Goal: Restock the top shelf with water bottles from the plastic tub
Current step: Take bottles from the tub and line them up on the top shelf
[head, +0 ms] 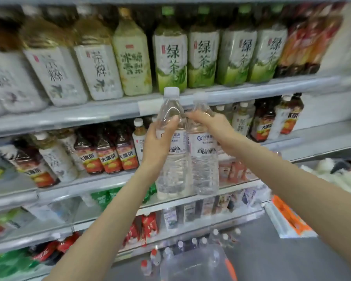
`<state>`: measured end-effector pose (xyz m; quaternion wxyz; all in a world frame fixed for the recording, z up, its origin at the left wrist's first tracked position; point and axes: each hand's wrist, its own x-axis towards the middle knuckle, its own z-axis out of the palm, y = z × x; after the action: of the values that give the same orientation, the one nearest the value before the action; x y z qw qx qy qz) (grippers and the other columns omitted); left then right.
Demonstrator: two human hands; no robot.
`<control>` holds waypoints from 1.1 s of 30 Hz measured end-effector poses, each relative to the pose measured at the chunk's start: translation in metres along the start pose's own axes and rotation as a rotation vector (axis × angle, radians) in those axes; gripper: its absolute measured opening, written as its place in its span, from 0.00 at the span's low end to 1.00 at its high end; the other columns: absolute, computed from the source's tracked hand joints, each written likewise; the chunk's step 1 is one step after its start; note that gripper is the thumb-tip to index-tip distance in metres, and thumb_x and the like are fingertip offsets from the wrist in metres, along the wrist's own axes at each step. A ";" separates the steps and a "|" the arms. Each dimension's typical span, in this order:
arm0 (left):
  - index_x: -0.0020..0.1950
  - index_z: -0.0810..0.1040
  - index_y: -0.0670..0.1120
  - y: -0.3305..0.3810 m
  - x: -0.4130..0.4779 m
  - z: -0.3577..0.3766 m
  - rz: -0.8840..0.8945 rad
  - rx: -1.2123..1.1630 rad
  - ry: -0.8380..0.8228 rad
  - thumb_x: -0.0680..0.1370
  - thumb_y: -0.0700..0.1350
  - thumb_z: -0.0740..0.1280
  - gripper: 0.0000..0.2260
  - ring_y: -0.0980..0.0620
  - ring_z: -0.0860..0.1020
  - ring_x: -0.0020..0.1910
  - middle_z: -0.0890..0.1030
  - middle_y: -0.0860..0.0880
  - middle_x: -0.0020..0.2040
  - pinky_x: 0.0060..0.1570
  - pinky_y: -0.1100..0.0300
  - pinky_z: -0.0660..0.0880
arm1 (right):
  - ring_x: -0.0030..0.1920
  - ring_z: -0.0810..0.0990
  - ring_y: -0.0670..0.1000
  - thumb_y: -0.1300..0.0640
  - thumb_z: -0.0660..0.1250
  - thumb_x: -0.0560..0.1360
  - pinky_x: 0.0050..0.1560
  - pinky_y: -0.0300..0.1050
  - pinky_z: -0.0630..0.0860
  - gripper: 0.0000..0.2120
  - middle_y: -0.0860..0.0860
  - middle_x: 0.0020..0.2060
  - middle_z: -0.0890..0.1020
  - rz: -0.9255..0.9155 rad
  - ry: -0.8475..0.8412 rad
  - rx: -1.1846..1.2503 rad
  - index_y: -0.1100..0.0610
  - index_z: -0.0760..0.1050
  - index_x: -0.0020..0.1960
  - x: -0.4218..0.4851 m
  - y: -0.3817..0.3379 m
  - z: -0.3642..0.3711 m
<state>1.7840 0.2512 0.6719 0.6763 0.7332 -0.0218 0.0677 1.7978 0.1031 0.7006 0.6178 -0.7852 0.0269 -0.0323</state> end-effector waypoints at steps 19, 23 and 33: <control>0.68 0.67 0.49 0.183 -0.002 -0.020 0.251 -0.041 0.127 0.73 0.63 0.62 0.29 0.49 0.68 0.65 0.70 0.49 0.66 0.59 0.50 0.64 | 0.47 0.78 0.48 0.43 0.69 0.71 0.46 0.44 0.67 0.17 0.50 0.44 0.81 -0.297 0.066 0.047 0.56 0.78 0.49 -0.015 -0.170 -0.053; 0.66 0.69 0.48 0.199 0.003 0.003 0.290 -0.048 0.148 0.71 0.64 0.62 0.30 0.49 0.69 0.61 0.72 0.49 0.65 0.56 0.52 0.64 | 0.41 0.76 0.48 0.46 0.69 0.71 0.44 0.43 0.68 0.12 0.48 0.37 0.79 -0.336 0.079 0.093 0.55 0.76 0.43 -0.011 -0.177 -0.089; 0.75 0.58 0.50 0.229 0.001 0.101 0.240 -0.164 0.201 0.70 0.65 0.63 0.38 0.45 0.64 0.70 0.63 0.47 0.74 0.65 0.46 0.61 | 0.51 0.80 0.54 0.43 0.71 0.67 0.46 0.46 0.71 0.22 0.52 0.42 0.85 -0.398 0.029 0.093 0.59 0.76 0.52 -0.001 -0.187 -0.185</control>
<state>1.7634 0.1313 0.8911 0.7198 0.6571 -0.0469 0.2189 1.7818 -0.0326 0.9253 0.6345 -0.7449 -0.1217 -0.1663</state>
